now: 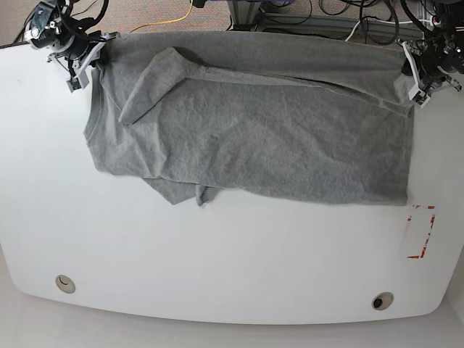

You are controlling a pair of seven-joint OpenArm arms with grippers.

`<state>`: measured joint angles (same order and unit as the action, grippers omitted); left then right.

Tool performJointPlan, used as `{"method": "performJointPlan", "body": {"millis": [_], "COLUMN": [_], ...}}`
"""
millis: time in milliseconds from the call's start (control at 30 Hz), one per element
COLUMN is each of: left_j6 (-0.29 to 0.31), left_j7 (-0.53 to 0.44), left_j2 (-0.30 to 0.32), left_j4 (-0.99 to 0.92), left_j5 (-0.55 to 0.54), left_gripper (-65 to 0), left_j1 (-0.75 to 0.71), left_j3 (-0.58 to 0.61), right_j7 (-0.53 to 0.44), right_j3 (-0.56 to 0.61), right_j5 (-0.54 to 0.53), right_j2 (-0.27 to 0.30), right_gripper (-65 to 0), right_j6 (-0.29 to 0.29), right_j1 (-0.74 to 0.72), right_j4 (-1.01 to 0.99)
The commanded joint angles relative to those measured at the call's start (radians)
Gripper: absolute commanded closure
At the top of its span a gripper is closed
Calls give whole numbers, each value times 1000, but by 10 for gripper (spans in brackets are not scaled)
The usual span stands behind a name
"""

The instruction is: Layout the t-shirt on the table in an organized manner, then fold the t-shirt properly

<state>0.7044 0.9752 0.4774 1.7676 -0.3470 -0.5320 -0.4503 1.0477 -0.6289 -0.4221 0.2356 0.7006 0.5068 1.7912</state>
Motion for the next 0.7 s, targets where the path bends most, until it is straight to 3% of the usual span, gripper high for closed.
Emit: {"method": "performJointPlan", "body": {"millis": [0,100,233,267,467,667], "left_j6": [-6,-6,-6,-6,-6,-6], "left_j7": [-3,-3,-2,3,89,179], "left_j2": [22,22,22,22,22,22], "left_j4": [22,24,50,58,88,119], "left_j5": [7,6,2,2,2,2], "left_gripper": [-274,-372,-381,-381,-382,-382], "left_j1": [2,3,6,11,108,230], "left_j3": [-12,-31,-71,-71,-75,-112], "right_j7": [7,7,7,7,15,105], "right_j3": [-41,-87,-104,-104,-111,-113], "right_j5": [24,24,24,24,24,33], "right_j2": [15,12,14,17,20,23], "right_gripper": [-208,-406,-628,-650,-650,-650], "right_j6": [-2,-2,-2,-2,-2,-2], "right_j1": [3,2,2,0,-27,-159], "right_j4": [28,65,100,108,183,198]}}
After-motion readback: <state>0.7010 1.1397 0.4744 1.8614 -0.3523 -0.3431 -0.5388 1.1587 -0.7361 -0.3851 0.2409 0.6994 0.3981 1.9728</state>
